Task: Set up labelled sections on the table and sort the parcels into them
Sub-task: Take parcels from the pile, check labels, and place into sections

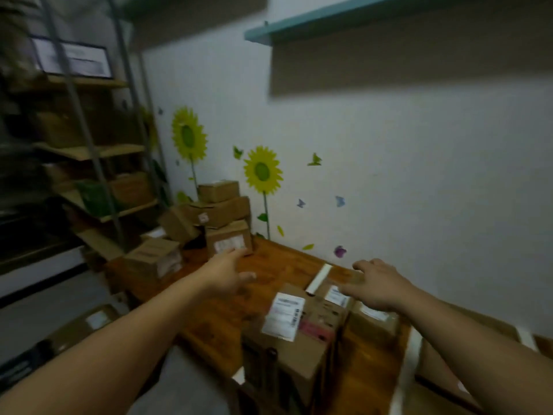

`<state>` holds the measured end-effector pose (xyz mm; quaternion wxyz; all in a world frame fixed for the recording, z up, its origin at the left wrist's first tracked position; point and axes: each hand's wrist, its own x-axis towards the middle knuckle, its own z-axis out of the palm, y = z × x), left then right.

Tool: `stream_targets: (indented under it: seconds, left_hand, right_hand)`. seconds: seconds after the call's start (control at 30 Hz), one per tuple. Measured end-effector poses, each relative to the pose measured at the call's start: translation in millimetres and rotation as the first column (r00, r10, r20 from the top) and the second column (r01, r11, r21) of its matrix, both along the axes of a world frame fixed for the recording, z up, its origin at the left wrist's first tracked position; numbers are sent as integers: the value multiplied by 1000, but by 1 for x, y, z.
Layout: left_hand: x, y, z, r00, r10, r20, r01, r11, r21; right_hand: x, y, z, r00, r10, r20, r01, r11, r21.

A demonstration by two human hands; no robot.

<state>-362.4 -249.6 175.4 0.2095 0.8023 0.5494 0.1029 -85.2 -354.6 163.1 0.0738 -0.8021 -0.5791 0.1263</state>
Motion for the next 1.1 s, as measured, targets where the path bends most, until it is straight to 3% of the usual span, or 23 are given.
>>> stream_targets:
  seconds: [0.2, 0.4, 0.57, 0.77, 1.1]
  left_hand:
    - [-116, 76, 10, 982, 173, 70, -167, 983, -75]
    - [-169, 148, 10, 973, 222, 58, -219, 974, -52]
    - [-184, 230, 11, 954, 267, 139, -261, 963, -61]
    - [-190, 344, 23, 947, 299, 114, -298, 954, -27]
    - [-169, 523, 23, 960, 166, 227, -138, 981, -133]
  right_hand:
    - [-102, 100, 16, 995, 86, -56, -84, 996, 24]
    - [-160, 204, 21, 985, 167, -38, -166, 985, 41]
    - [-187, 306, 17, 978, 202, -51, -196, 975, 105]
    - [-200, 428, 21, 962, 241, -128, -224, 965, 135]
    - [-210, 578, 5, 960, 111, -257, -76, 987, 141]
